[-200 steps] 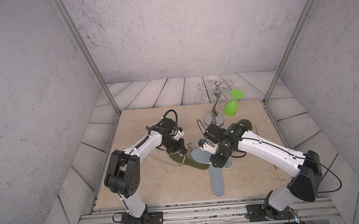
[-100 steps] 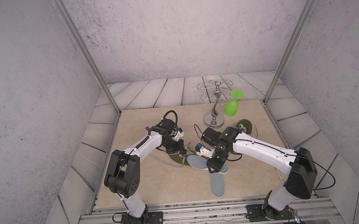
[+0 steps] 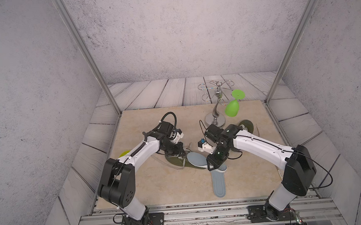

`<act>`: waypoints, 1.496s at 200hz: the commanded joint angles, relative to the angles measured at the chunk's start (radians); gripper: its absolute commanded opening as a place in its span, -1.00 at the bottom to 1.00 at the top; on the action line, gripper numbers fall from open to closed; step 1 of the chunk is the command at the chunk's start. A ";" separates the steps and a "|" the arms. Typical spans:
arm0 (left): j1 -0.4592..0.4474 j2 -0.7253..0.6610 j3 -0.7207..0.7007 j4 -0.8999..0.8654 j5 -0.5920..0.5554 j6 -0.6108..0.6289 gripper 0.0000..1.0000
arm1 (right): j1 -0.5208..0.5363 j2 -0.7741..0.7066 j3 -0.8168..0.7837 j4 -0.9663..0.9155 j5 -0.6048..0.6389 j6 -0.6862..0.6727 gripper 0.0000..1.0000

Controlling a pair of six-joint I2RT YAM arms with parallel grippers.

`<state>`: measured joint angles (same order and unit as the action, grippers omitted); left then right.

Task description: Insert the insole into the shoe

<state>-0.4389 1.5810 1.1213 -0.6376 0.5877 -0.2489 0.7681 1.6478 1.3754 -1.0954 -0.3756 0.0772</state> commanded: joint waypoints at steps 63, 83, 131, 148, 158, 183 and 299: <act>0.000 0.002 -0.010 0.056 0.060 0.069 -1.00 | 0.002 0.078 0.085 -0.010 0.056 0.011 -0.30; 0.002 0.032 0.006 0.055 0.071 0.080 -1.00 | 0.003 0.098 0.123 -0.021 0.101 -0.019 -0.34; 0.011 0.049 0.066 0.036 0.078 0.107 -1.00 | 0.017 0.147 0.185 -0.116 0.216 -0.110 -0.46; 0.015 0.054 0.080 0.023 0.082 0.117 -1.00 | 0.020 0.128 0.163 -0.076 0.235 -0.135 -0.52; 0.020 0.059 0.085 0.017 0.088 0.121 -1.00 | 0.023 0.123 0.157 -0.055 0.245 -0.142 -0.54; 0.030 0.073 0.091 0.006 0.112 0.131 -1.00 | 0.027 0.132 0.166 -0.031 0.251 -0.159 -0.56; 0.065 0.159 0.171 -0.056 0.151 0.242 -1.00 | 0.034 0.240 0.268 -0.040 0.342 -0.294 -0.64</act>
<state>-0.3927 1.7023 1.2362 -0.6632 0.6670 -0.0704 0.7963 1.8610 1.6459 -1.1652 -0.0753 -0.1444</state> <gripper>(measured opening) 0.047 0.189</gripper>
